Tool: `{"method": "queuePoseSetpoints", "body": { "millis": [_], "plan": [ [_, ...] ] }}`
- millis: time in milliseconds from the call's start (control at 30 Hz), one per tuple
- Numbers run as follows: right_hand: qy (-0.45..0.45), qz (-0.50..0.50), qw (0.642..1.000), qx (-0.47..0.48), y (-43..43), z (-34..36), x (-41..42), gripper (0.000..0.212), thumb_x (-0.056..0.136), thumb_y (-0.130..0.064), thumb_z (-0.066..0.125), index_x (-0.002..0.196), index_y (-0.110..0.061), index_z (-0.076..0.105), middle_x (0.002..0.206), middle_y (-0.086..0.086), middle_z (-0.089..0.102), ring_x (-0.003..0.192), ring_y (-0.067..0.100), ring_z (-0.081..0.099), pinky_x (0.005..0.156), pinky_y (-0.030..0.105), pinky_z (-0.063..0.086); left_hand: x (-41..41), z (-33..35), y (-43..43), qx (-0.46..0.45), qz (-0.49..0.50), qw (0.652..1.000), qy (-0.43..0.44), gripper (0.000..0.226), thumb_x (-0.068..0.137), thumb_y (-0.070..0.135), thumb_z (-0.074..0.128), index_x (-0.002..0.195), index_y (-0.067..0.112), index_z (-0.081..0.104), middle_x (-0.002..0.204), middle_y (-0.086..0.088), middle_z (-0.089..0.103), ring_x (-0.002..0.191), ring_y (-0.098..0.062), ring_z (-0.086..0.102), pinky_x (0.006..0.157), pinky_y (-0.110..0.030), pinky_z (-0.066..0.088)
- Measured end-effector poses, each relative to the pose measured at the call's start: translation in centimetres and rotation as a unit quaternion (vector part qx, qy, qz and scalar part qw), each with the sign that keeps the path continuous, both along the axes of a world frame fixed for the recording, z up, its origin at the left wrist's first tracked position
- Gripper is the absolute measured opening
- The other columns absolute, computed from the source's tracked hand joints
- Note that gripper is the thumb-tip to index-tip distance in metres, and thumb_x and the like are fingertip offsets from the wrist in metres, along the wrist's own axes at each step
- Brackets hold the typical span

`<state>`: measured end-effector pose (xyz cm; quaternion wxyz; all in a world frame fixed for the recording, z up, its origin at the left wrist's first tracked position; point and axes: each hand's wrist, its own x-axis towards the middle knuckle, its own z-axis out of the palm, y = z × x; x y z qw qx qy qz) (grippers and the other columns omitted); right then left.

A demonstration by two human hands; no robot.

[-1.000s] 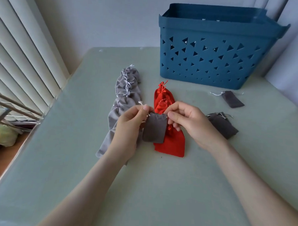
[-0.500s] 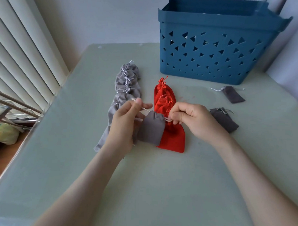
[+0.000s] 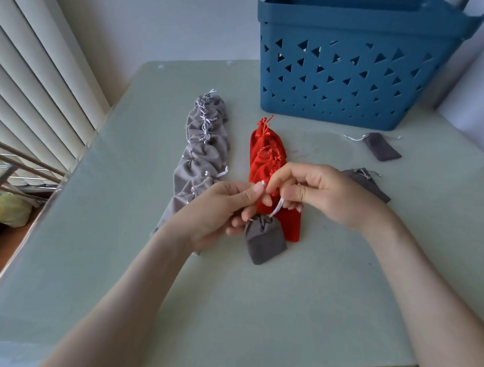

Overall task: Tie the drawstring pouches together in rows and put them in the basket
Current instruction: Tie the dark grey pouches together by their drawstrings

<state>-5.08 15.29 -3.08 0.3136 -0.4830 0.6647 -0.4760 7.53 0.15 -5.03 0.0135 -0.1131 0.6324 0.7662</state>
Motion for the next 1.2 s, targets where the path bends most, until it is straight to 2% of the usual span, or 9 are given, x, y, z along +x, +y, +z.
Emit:
{"method": "queuePoseSetpoints", "body": {
  "millis": [167, 267, 367, 567, 667, 733, 833, 1033, 1200],
  "plan": [
    [-0.058, 0.032, 0.997, -0.028, 0.0, 0.1, 0.7, 0.007, 0.087, -0.006, 0.058, 0.086, -0.013, 0.057, 0.071, -0.003, 0.060, 0.067, 0.011, 0.052, 0.064, 0.018, 0.043, -0.1, -0.3, 0.2, 0.024, -0.020, 0.999, -0.021, 0.043, 0.096, 0.023, 0.043, 0.066, 0.017, 0.073, 0.057, -0.001, 0.043, 0.045, -0.007, 0.034, 0.042, -0.017, 0.036],
    [0.005, 0.012, 0.999, -0.035, -0.5, -0.2, 0.8, 0.008, 0.081, -0.009, 0.062, 0.078, -0.016, 0.060, 0.073, 0.005, 0.057, 0.070, 0.025, 0.050, 0.070, 0.020, 0.042, 0.0, -0.5, 0.4, 0.012, -0.045, 0.998, -0.032, 0.031, 0.098, 0.011, 0.045, 0.078, 0.013, 0.070, 0.061, -0.001, 0.048, 0.049, -0.008, 0.039, 0.048, -0.018, 0.040],
    [0.058, -0.008, 0.997, -0.052, -1.0, -0.5, 1.0, 0.009, 0.078, -0.015, 0.068, 0.075, -0.022, 0.063, 0.078, -0.009, 0.054, 0.070, 0.013, 0.050, 0.070, 0.018, 0.040, 0.3, -0.4, 0.7, -0.020, -0.091, 0.995, -0.036, 0.021, 0.079, 0.005, 0.054, 0.080, 0.017, 0.071, 0.065, 0.003, 0.053, 0.054, -0.007, 0.044, 0.054, -0.017, 0.042],
    [0.092, -0.041, 0.993, -0.054, -1.8, -1.0, 1.7, 0.009, 0.078, -0.017, 0.069, 0.077, -0.024, 0.064, 0.088, 0.009, 0.059, 0.082, 0.023, 0.055, 0.080, 0.031, 0.045, 0.6, -0.4, 1.5, -0.188, -0.116, 0.975, -0.026, 0.020, 0.087, 0.032, 0.059, 0.085, 0.011, 0.059, 0.067, 0.003, 0.045, 0.061, -0.012, 0.039, 0.059, -0.024, 0.037],
    [0.081, -0.071, 0.993, -0.053, -2.0, -1.2, 1.8, 0.007, 0.085, -0.012, 0.067, 0.084, -0.019, 0.065, 0.084, 0.006, 0.064, 0.078, 0.035, 0.058, 0.074, 0.043, 0.048, 0.4, -0.3, 1.6, -0.161, -0.056, 0.985, -0.036, 0.029, 0.097, 0.027, 0.049, 0.083, 0.002, 0.052, 0.056, 0.006, 0.040, 0.052, -0.011, 0.036, 0.052, -0.023, 0.034],
    [0.054, -0.091, 0.993, -0.058, -1.9, -1.3, 1.6, 0.004, 0.091, -0.012, 0.062, 0.091, -0.016, 0.064, 0.077, -0.004, 0.064, 0.073, 0.031, 0.060, 0.069, 0.037, 0.049, 0.3, -0.1, 1.7, -0.139, -0.033, 0.989, -0.035, 0.033, 0.098, 0.025, 0.045, 0.075, 0.003, 0.053, 0.055, 0.004, 0.039, 0.049, -0.009, 0.035, 0.049, -0.021, 0.033],
    [0.043, -0.103, 0.992, -0.066, -1.7, -1.3, 1.3, 0.008, 0.094, -0.020, 0.057, 0.097, -0.016, 0.063, 0.085, -0.004, 0.068, 0.082, 0.016, 0.062, 0.079, 0.025, 0.048, 0.2, 0.3, 1.6, -0.102, 0.000, 0.994, -0.026, 0.051, 0.100, 0.024, 0.042, 0.054, 0.020, 0.064, 0.056, 0.000, 0.036, 0.047, -0.009, 0.032, 0.047, -0.020, 0.030],
    [0.072, -0.106, 0.991, -0.049, -1.7, -1.5, 1.4, 0.011, 0.088, -0.017, 0.064, 0.100, -0.017, 0.065, 0.094, 0.001, 0.068, 0.090, 0.014, 0.063, 0.088, 0.034, 0.050, -0.2, 0.2, 1.0, -0.041, 0.076, 0.996, -0.016, 0.039, 0.100, 0.023, 0.042, 0.064, 0.009, 0.048, 0.050, 0.002, 0.041, 0.045, -0.012, 0.034, 0.043, -0.021, 0.030],
    [0.095, -0.142, 0.983, -0.068, -2.0, -1.6, 1.6, 0.010, 0.086, -0.007, 0.068, 0.095, -0.011, 0.067, 0.087, -0.002, 0.068, 0.084, 0.008, 0.063, 0.080, 0.022, 0.048, -0.3, 0.2, 1.0, -0.004, 0.082, 0.997, -0.008, 0.039, 0.099, 0.021, 0.040, 0.064, 0.008, 0.048, 0.051, -0.001, 0.044, 0.046, -0.014, 0.035, 0.044, -0.022, 0.030]
  ]
}}
